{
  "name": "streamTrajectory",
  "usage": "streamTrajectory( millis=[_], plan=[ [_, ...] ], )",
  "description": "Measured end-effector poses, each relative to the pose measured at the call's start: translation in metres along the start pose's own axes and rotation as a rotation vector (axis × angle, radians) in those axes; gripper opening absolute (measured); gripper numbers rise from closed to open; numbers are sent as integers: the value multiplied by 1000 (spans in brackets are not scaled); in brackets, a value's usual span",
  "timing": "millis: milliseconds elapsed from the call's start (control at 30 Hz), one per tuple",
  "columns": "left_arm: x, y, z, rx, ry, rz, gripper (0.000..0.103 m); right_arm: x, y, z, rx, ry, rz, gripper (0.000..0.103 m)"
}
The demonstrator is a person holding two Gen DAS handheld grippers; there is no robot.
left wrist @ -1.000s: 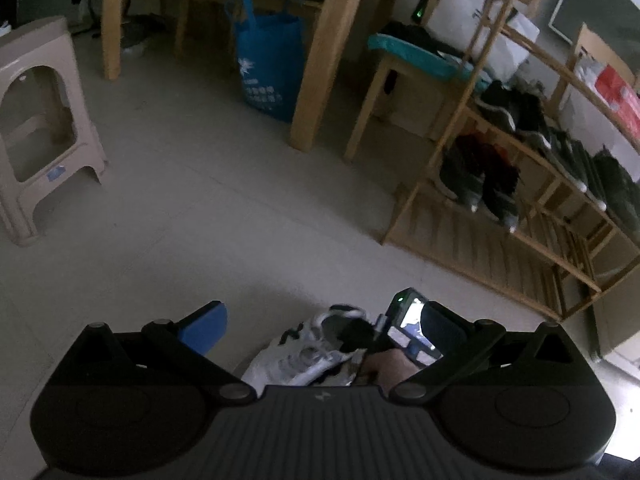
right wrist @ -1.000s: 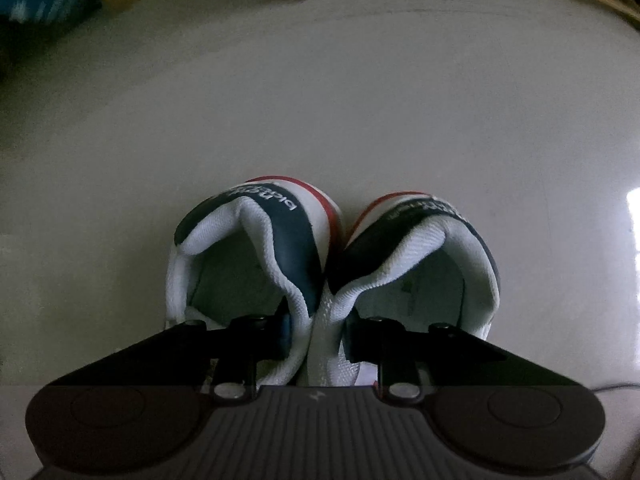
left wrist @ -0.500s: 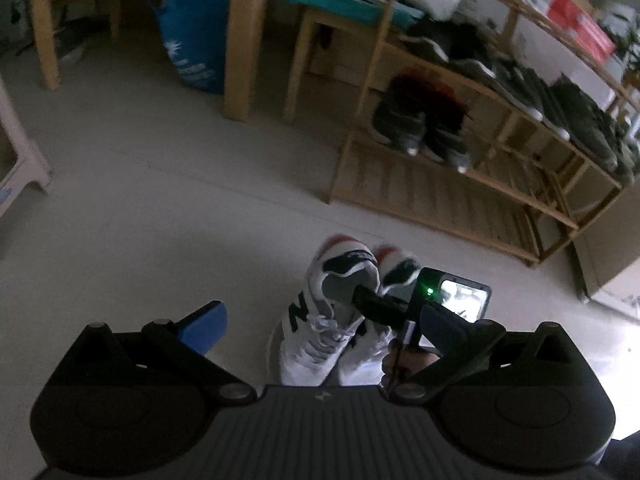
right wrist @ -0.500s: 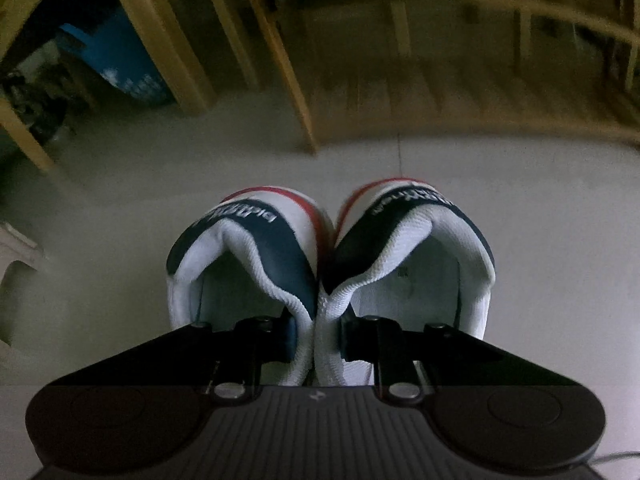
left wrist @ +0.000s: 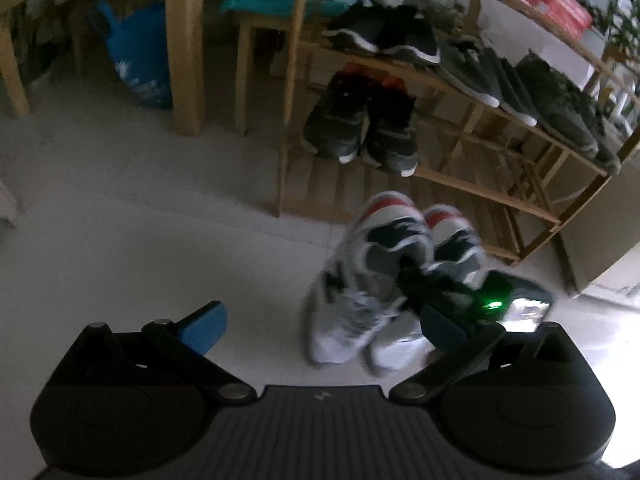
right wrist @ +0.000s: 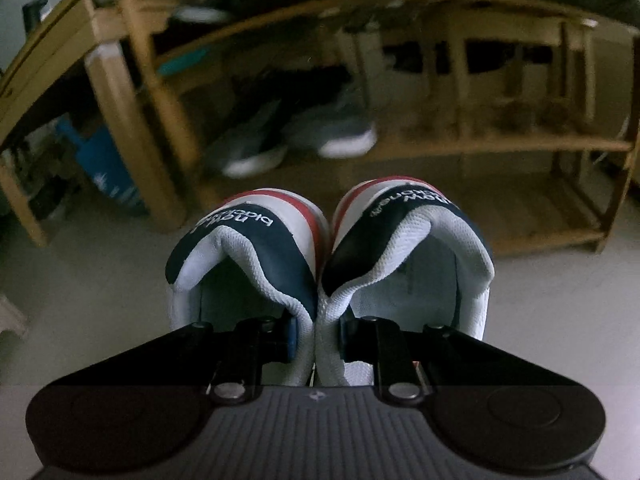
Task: Organize scattered shoes
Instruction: 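Lift the white sneaker pair and carry it to the rack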
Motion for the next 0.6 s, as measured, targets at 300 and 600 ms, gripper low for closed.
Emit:
streamTrajectory(
  millis=[300,600],
  plan=[
    [-45,6,32,-12,-22,12,103,-88,61,2,-117,-124,3,19],
    [-62,-5,45,-2,-44,82,103,-146,102,44,-162,-176,-10,19]
  ],
)
Point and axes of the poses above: each gripper's, at about its wrist camera, not at the fingertips, and z roughly the way its jaws point, x to its left, y to its top, the point moved 7 cm from there along z, roughly the way its jaws point, and after that the axes turned 14 degrees about -z, right-handed, at the moved point
